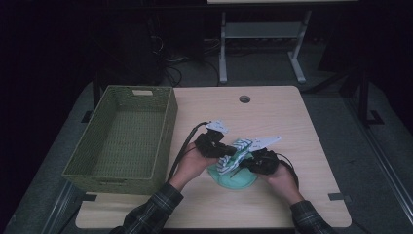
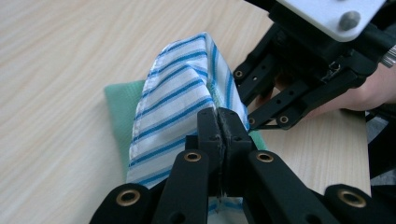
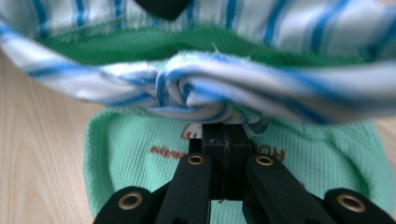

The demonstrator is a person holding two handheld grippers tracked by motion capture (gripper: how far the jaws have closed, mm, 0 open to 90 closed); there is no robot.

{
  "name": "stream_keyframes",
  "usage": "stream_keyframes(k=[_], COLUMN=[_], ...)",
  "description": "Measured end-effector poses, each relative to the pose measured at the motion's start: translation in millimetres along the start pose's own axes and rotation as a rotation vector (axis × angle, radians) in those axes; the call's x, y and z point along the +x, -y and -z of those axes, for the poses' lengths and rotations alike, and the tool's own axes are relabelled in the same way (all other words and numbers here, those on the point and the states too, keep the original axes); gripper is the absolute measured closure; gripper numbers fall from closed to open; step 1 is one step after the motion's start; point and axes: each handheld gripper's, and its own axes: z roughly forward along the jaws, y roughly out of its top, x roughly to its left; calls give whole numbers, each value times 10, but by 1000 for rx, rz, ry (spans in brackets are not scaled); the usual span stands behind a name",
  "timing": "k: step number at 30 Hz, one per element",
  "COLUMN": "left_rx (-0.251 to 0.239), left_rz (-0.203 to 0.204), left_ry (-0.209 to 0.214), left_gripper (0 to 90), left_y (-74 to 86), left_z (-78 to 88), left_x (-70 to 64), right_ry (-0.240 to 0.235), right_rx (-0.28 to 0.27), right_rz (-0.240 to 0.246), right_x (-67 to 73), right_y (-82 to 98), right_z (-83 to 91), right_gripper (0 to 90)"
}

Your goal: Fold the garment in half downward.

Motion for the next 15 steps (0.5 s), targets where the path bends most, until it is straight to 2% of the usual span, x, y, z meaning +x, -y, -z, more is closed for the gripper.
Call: stream_keyframes(k=[5, 11, 15], left_rx=[18, 23, 38], left_rz=[-6, -14, -22], left_ry=[4, 5, 9], left_gripper=[884, 884, 884], left_y=[28, 37, 55], left_z=[-112, -197, -281], left_x=[-58, -107, -137], right_ry=[34, 85, 99], right_rx=[36, 31, 40], right_rz=[-20, -75, -87], right_x=[-55, -188, -210], right_y=[149, 343, 419], right_z=[112, 385, 451], right_gripper=[898, 898, 898])
